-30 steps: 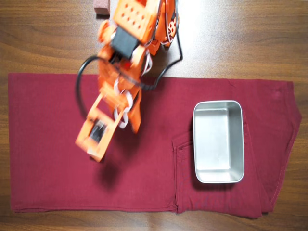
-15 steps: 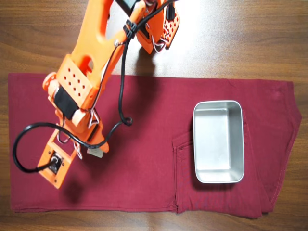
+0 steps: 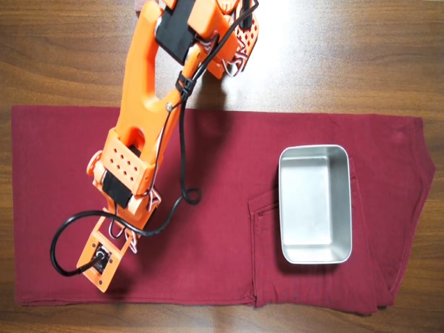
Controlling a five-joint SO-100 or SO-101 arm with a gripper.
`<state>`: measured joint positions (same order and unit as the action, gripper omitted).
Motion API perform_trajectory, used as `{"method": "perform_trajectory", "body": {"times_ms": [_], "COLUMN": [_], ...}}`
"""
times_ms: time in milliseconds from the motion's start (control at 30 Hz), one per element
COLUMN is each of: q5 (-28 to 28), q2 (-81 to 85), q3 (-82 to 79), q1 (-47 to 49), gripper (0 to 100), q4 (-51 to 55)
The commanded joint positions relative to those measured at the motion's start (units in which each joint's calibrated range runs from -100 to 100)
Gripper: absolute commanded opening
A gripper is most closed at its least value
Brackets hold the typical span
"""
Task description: Grab the cube
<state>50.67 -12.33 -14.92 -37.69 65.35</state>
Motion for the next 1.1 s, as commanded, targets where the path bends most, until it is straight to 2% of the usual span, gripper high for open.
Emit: {"method": "perform_trajectory", "body": {"times_ms": [0, 100, 300, 433, 533, 667, 733, 900, 1000, 1033, 1067], "q5": [-0.4, -1.9, -8.7, -10.6, -12.5, -13.4, -13.4, -13.3, -13.1, -13.2, -12.8], "q2": [6.0, 16.1, 28.3, 31.0, 31.2, 28.4, 27.9, 27.7, 27.5, 28.7, 30.5], "q3": [6.3, 11.3, 10.5, 3.5, -1.2, -3.7, -4.1, -5.5, -5.6, -5.6, -5.9], "q1": [2.6, 13.5, 48.4, 67.2, 76.7, 77.6, 75.5, 73.6, 72.9, 71.9, 69.8], "gripper": [0, 0, 0, 0, 0, 4, 19, 35, 36, 31, 21], "q4": [5.8, 13.4, 25.3, 26.1, 25.5, 21.7, 19.2, 18.1, 16.4, 16.4, 15.7]}}
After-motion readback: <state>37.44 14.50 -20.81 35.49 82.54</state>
